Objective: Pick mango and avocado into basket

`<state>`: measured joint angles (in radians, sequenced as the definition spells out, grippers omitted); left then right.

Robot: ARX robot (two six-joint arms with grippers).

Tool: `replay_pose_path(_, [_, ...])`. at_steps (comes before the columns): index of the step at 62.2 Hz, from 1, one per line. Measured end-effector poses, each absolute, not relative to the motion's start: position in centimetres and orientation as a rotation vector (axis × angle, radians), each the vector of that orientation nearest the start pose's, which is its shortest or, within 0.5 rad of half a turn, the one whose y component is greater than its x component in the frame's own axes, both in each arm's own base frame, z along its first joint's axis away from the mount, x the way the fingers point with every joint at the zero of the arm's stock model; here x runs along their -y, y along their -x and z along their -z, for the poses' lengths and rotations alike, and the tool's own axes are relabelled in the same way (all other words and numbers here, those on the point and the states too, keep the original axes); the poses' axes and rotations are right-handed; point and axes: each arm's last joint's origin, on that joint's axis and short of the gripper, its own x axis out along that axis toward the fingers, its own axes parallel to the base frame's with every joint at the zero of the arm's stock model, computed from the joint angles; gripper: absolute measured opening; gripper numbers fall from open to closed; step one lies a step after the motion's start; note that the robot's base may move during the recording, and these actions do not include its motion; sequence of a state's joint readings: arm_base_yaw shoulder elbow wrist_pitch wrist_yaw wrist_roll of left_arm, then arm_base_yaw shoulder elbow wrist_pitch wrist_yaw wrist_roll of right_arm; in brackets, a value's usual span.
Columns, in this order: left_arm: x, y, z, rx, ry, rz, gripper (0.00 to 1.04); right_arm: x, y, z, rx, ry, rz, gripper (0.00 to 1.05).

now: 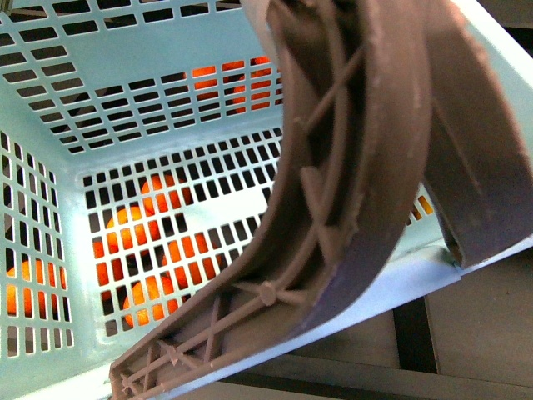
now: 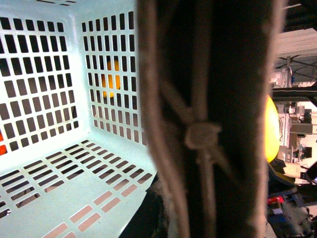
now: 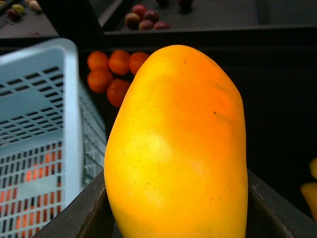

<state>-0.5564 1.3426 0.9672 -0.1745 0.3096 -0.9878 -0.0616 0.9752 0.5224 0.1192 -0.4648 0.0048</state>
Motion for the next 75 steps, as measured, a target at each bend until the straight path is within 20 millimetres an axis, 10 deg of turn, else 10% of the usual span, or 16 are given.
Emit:
replay_pose_path(27, [16.1, -24.3, -27.7, -0.925, 0.83, 0.491, 0.04, -6.6, -20.4, -26.0, -0.258, -0.143, -0.589, 0.56])
replay_pose_path(63, [16.1, -24.3, -27.7, -0.924, 0.83, 0.49, 0.04, -12.0, -21.0, -23.4, -0.36, -0.142, -0.67, 0.55])
replay_pose_path(75, [16.1, -24.3, -27.7, -0.925, 0.83, 0.491, 0.04, -12.8, -20.8, -23.1, -0.371, -0.137, -0.696, 0.86])
